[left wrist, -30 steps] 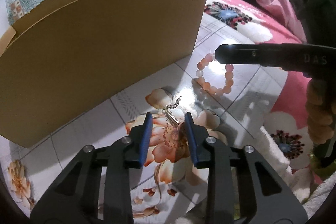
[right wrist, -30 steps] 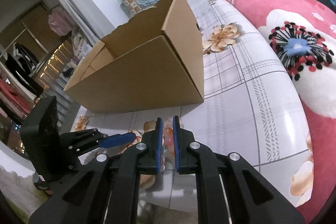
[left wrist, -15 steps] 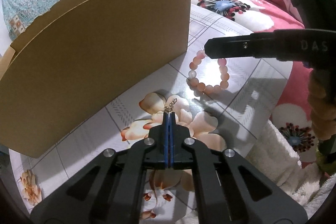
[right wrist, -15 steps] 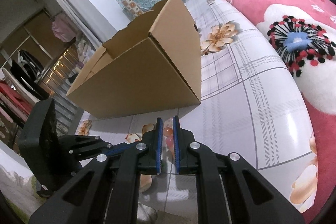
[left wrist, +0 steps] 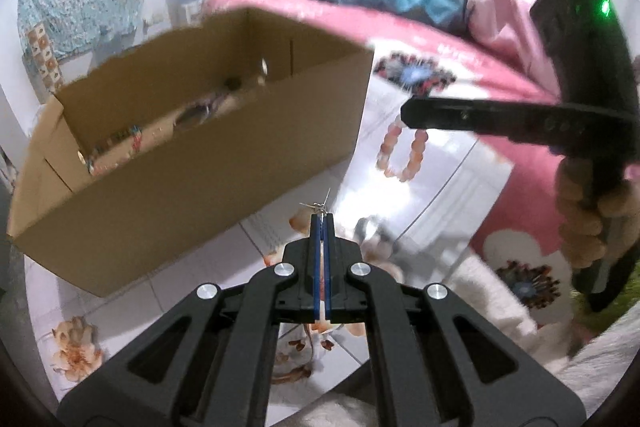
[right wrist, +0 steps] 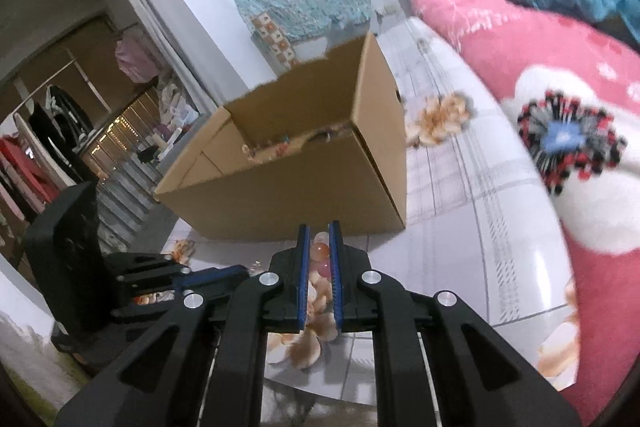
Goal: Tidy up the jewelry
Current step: 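Carry the pink bracelet over the box with the right gripper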
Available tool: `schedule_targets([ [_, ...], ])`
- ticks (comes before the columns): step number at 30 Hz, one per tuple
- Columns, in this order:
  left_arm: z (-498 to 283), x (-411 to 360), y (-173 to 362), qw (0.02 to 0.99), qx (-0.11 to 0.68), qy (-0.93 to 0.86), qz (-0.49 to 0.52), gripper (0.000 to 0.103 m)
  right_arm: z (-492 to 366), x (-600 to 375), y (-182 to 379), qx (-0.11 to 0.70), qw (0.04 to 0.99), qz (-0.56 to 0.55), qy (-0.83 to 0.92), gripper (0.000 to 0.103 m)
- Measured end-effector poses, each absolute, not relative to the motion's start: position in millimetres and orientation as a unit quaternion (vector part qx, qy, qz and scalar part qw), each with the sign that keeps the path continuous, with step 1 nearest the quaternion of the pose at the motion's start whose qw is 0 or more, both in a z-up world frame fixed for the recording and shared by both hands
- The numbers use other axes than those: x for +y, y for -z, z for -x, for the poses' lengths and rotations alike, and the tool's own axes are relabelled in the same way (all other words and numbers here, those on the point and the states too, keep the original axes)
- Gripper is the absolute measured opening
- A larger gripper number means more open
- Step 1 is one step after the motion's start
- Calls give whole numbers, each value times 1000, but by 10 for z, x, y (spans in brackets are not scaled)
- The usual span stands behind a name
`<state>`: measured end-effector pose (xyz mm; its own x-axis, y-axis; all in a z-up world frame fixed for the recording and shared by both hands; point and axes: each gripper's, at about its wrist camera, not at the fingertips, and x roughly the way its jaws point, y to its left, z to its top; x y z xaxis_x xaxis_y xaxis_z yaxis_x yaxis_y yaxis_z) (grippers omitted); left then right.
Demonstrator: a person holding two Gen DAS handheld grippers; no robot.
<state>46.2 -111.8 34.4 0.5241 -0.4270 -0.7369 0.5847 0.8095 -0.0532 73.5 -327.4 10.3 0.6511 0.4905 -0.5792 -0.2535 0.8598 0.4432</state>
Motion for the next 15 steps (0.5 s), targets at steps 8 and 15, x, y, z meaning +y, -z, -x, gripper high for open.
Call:
schedule_targets([
  [8,-512,-861,-1002,897,318,297,-86,0,-753,-3258,-753,294,915,-140,-237,10],
  [15,-1152,-769,-1114,889,345,289,-87,0,-1264,-3148,-1053,288,913,-104,-271,10],
])
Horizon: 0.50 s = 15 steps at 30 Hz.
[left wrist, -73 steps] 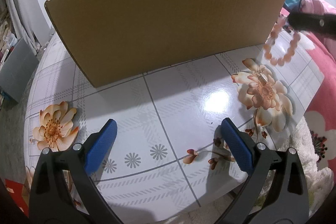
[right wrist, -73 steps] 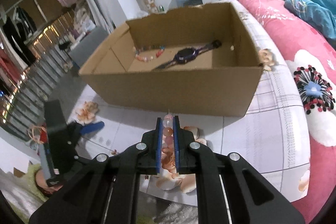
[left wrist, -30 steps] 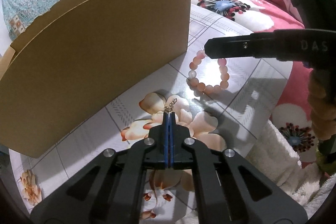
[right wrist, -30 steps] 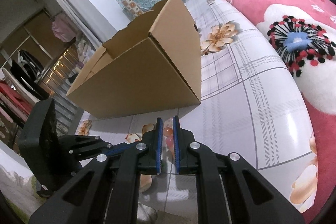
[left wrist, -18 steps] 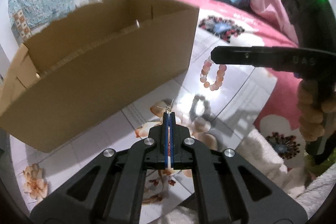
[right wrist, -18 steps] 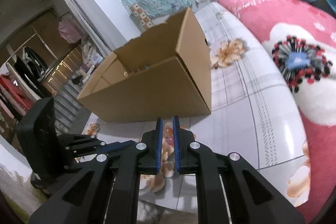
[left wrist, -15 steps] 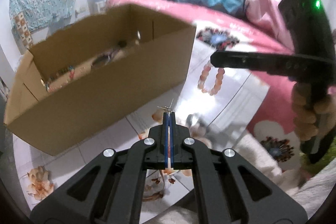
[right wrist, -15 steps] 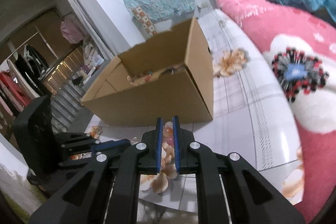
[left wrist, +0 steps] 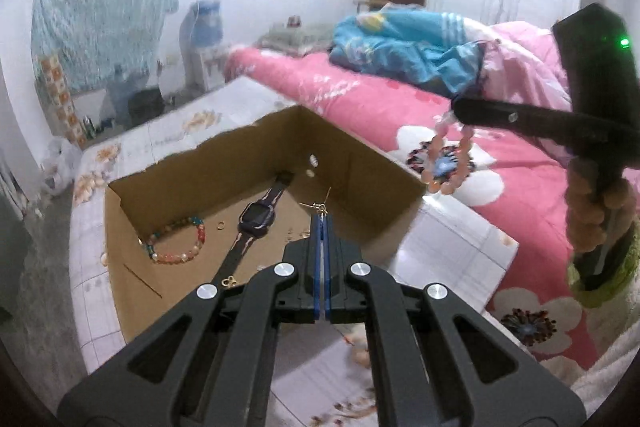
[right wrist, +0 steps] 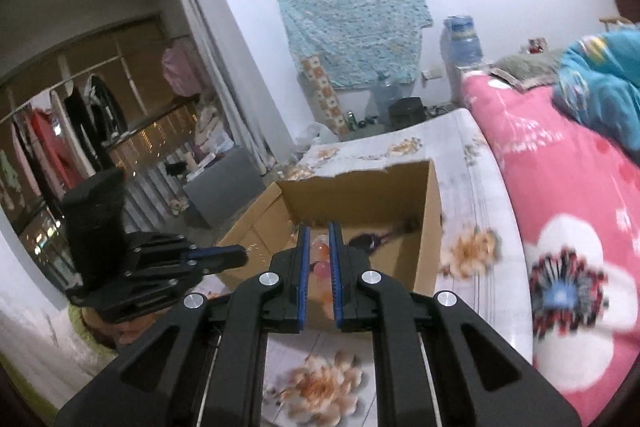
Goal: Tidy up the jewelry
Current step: 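Carry the pink bracelet over the box with the right gripper, then open the right gripper to drop the pink bracelet into the box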
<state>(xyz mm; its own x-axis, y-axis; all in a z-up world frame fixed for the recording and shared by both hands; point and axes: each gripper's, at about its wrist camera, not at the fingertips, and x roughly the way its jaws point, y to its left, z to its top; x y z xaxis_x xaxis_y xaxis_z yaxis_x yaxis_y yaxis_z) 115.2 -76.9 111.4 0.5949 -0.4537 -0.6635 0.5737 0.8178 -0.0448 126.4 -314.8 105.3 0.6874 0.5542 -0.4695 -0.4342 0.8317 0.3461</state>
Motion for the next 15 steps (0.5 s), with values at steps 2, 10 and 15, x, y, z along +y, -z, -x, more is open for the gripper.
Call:
schedule_targets([
  [2,-1414,-762,-1018,873,383,293,-72,0,-1478,-3117,-1025,306,906,-98,-277,10],
  [10,-2280,-929,-417,796,529,285,-79,0,-2268,-2876,-682,397,878,-22,-267,10],
  [15,-2565,-980,-180,770,576,266,-71,1,-2530,-2755,-460,435,863,13,-255,10],
])
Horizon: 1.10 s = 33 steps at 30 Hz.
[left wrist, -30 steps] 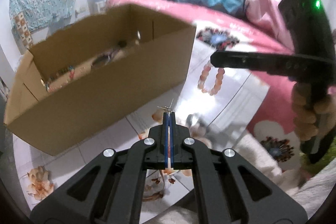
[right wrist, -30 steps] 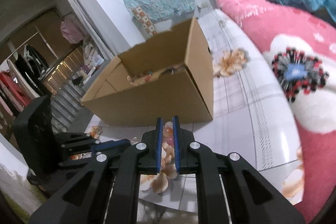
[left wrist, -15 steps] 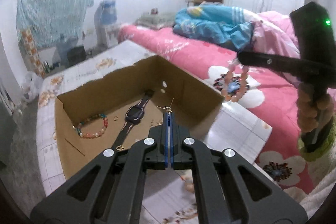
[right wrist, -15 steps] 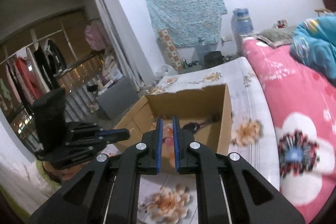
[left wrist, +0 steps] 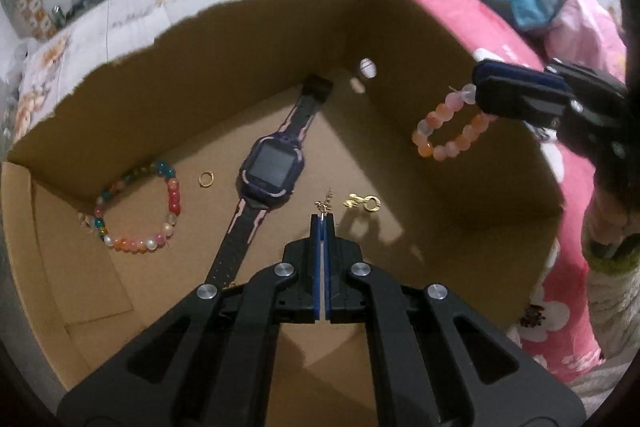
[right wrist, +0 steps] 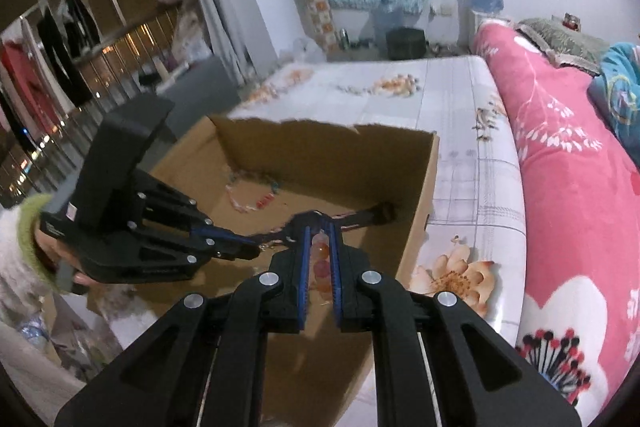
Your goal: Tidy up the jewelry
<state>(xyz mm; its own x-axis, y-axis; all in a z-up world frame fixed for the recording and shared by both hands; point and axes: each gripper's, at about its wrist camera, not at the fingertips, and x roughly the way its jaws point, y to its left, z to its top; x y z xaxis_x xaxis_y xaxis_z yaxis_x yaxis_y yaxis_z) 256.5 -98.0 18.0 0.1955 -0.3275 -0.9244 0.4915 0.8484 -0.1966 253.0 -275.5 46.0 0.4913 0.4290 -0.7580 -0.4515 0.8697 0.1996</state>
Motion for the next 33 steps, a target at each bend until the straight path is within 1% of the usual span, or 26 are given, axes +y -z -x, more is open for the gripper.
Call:
schedule_targets([
  [1,-2579,-983,-164,768,578,266,-68,2,-2566,-2754,-426,439,863,16,-250,11],
  [2,-2595,-993,-140,765,583,266,-64,7,-2588,-2749,-420,440,862,17,-250,11],
  [5,-2594,-958,-156,769,579,265,-50,15,-2598,-2797,-424,437,866,12,-245,11],
  [9,-2554,-882,-251,780,568,261,-39,17,-2518,-2940,-523,421,876,-10,-236,11],
  [12,-2465,-808,-430,799,541,260,-35,18,-2427,-3053,-612,410,883,-23,-228,11],
  [13,-2422,-771,-496,807,530,258,-34,22,-2404,-3083,-624,407,885,-26,-224,15],
  [14,-2337,-705,-608,820,511,256,-31,31,-2356,-3131,-645,402,889,-32,-217,27],
  [15,-2286,-657,-682,829,499,253,-28,36,-2301,-3195,-665,396,893,-41,-209,33],
  [16,-2213,-584,-770,839,482,249,-26,46,-2273,-3231,-673,392,896,-48,-204,46],
  [17,-2089,-471,-883,856,458,239,-21,58,-2214,-3294,-674,387,898,-61,-198,52],
  [18,-1992,-365,-968,871,437,225,-14,63,-2197,-3323,-668,386,899,-68,-197,54],
  [19,-1940,-277,-1020,879,425,215,-7,71,-2159,-3376,-631,389,896,-84,-197,55],
  [21,-1760,0,-1111,898,400,183,23,75,-2145,-3454,-505,410,882,-120,-202,60],
  [23,-1661,220,-1112,907,389,155,48,82,-2151,-3489,-355,434,864,-151,-205,61],
  [25,-1586,436,-1019,912,385,118,73,82,-2150,-3487,-223,455,848,-174,-209,61],
  [28,-1616,615,-699,888,430,104,126,82,-2128,-3447,-67,476,825,-205,-224,61],
  [31,-1669,601,-419,860,470,118,160,82,-2094,-3342,2,490,809,-218,-241,61],
  [33,-1658,521,-316,849,478,139,175,83,-2061,-3267,-27,491,815,-203,-231,62],
])
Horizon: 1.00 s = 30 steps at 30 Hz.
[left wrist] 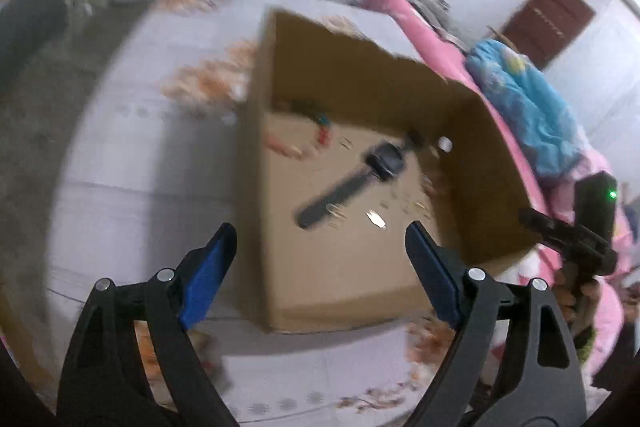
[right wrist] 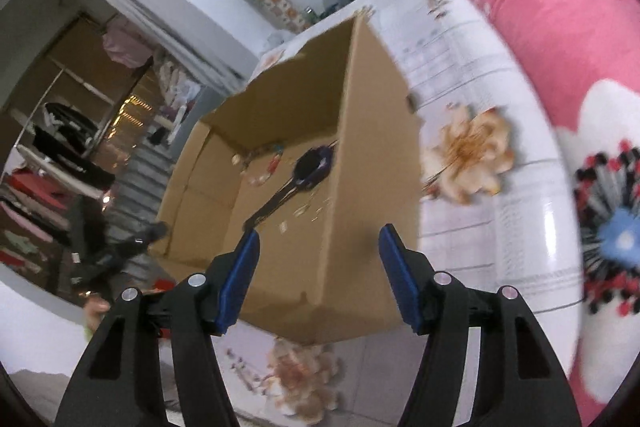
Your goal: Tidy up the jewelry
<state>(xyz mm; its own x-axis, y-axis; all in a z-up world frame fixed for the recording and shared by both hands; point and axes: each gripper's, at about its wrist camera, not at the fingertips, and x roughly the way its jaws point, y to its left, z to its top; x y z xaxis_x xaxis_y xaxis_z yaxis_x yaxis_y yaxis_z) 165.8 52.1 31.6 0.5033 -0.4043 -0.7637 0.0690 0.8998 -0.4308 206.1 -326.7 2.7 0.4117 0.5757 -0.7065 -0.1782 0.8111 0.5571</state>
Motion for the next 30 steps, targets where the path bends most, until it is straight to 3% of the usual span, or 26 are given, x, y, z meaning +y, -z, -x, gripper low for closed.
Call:
schedule_targets([
  [17,-865,482,-301,846,473,159,189,83,-1346,-3307,-70,497,822,-208,-185,62],
  [24,-505,471,-430,883,424,133,150,83,-917,-3350,-268,450,862,-185,-142,62],
  [30,30,385,-815,934,337,87,78,94,-286,-3133,-539,404,905,-86,-105,81],
])
